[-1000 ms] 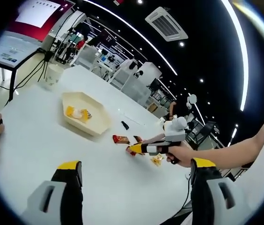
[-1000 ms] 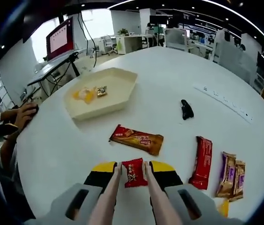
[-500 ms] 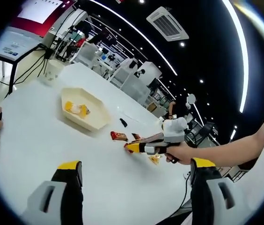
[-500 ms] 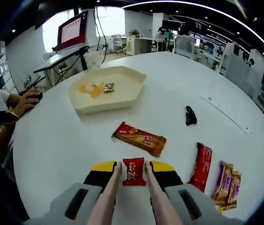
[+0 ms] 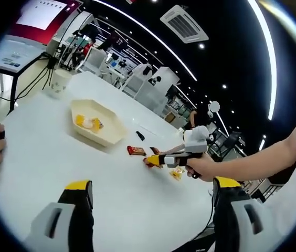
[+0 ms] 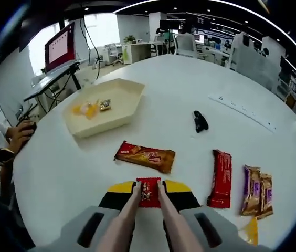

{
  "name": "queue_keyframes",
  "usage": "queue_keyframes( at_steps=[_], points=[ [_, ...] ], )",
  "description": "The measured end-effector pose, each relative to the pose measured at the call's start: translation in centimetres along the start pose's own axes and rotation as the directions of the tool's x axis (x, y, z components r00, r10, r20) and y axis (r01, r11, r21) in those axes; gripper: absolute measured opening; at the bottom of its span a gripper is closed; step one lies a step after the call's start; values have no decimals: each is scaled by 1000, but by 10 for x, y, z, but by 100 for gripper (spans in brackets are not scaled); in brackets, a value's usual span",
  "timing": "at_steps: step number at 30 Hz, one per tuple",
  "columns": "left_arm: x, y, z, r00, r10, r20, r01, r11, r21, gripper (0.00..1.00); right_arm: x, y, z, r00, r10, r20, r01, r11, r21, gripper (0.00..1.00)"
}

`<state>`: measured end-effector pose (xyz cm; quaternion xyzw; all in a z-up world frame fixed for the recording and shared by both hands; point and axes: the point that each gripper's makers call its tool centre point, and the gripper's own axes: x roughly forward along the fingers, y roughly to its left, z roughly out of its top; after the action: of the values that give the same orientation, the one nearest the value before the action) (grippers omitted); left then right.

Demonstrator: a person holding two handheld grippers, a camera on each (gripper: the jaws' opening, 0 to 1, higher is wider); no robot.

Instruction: Place the target food into the container with the food tongs after gripping and lifting it, then release it inside without dropping or visibly crushing the food.

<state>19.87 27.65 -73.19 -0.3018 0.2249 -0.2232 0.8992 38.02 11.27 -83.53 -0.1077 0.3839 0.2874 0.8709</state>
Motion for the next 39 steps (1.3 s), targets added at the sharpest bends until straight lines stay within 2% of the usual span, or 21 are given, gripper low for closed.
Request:
queue_keyframes(
  at_steps=[4,8,14,17,20,22,23,27,39],
  points=[
    [-2,6,-3,1000,7,-2,-7,1000,-12,95,-1,1,0,1000,-12,3,12,1000,-17,18],
    [-2,6,-6,1000,3,-3,-3,1000,-28,95,-1,-5,2,999,-38,8,37,990,134,18],
    [-1,0,1,1000,-18,-7,18,1000,-18,95,1,-6,0,1000,-22,-22,24,996,90,18],
    [-2,-1,5,1000,-24,-4,24,1000,-3,95,-5,-5,-7,999,-18,-31,22,992,122,18],
    [-2,2,5,1000,-22,0,22,1000,1,95,-11,-3,-10,999,-29,-28,32,994,108,18],
    [-3,4,6,1000,-20,9,20,999,-25,95,-16,-2,-9,999,-26,-22,29,994,109,18],
    [-3,4,8,999,-22,27,23,998,-50,95,-18,0,-8,999,-28,-18,29,993,110,18],
    [-2,2,9,999,-21,39,23,999,-45,94,-27,1,2,1000,-23,20,20,992,125,19],
    [0,1,4,999,-27,24,28,999,-46,94,-34,17,26,996,26,88,-39,988,149,19]
  ],
)
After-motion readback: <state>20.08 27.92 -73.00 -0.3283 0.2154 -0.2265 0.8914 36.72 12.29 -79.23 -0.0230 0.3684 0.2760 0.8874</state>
